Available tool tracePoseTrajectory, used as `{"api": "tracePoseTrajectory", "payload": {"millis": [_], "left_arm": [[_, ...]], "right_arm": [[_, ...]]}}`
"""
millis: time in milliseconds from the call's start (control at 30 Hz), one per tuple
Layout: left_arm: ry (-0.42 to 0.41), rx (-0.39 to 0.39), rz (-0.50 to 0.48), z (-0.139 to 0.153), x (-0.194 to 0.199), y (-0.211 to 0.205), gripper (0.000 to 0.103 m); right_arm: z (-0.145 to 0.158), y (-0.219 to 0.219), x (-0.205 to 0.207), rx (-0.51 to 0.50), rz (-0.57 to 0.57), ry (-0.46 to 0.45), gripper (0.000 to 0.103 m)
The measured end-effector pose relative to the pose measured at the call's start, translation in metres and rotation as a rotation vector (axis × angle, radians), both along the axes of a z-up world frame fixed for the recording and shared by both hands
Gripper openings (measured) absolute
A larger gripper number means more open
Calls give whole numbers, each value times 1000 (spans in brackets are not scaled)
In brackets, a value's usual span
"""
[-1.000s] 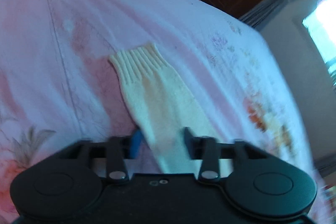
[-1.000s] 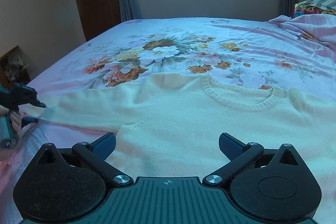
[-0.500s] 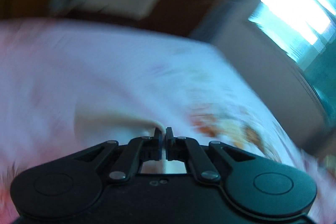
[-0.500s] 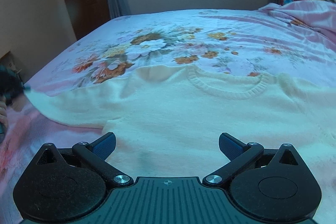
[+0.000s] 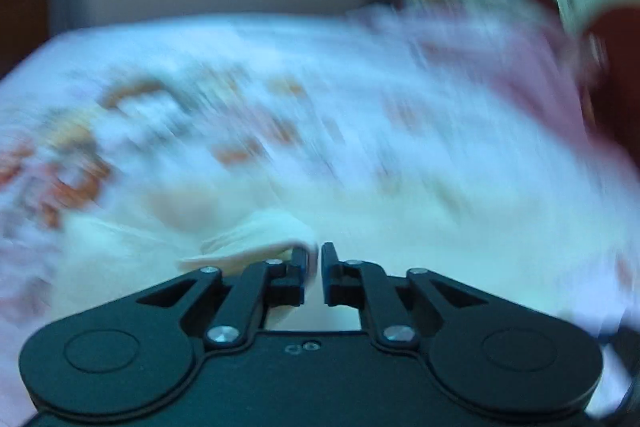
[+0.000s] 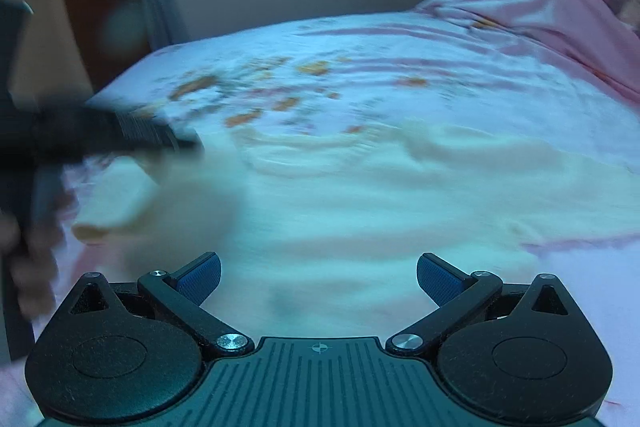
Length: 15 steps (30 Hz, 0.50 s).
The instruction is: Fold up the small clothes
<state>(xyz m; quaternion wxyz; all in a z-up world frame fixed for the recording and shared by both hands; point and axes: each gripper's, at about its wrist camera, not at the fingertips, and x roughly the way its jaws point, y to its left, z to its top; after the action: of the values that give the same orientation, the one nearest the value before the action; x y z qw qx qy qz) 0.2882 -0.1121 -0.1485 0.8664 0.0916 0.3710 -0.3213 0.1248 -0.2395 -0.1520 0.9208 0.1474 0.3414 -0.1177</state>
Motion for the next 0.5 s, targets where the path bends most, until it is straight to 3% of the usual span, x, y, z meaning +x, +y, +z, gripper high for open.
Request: {"api": "tracePoseTrajectory", "payload": {"millis": [33, 67, 133, 200, 233, 267, 367, 500], "left_arm": [[8, 28, -7, -4, -5, -4, 22], [10, 23, -11, -3, -10, -3, 22], [32, -44, 12, 10, -12, 20, 27], [18, -127, 38, 26, -21, 41, 48], [-18, -137, 69, 34, -22, 48, 64], [-52, -140, 117, 40, -18, 47, 72], [-74, -168, 245, 54, -3, 82, 72], [-27, -81, 408, 34, 30, 117, 66]], "right_arm": [[-2, -8, -4, 7, -11, 6, 103], [-3, -15, -8, 15, -18, 10, 103], [-6, -26, -12, 37, -25, 10, 103], [-8, -30, -13, 53, -22, 4, 103], [-8, -29, -12, 56, -15, 6, 103], [-9, -26, -8, 56, -1, 6, 103], [-9, -9, 13, 26, 59, -1, 103], [-6, 24, 52, -61, 144, -38, 103]]}}
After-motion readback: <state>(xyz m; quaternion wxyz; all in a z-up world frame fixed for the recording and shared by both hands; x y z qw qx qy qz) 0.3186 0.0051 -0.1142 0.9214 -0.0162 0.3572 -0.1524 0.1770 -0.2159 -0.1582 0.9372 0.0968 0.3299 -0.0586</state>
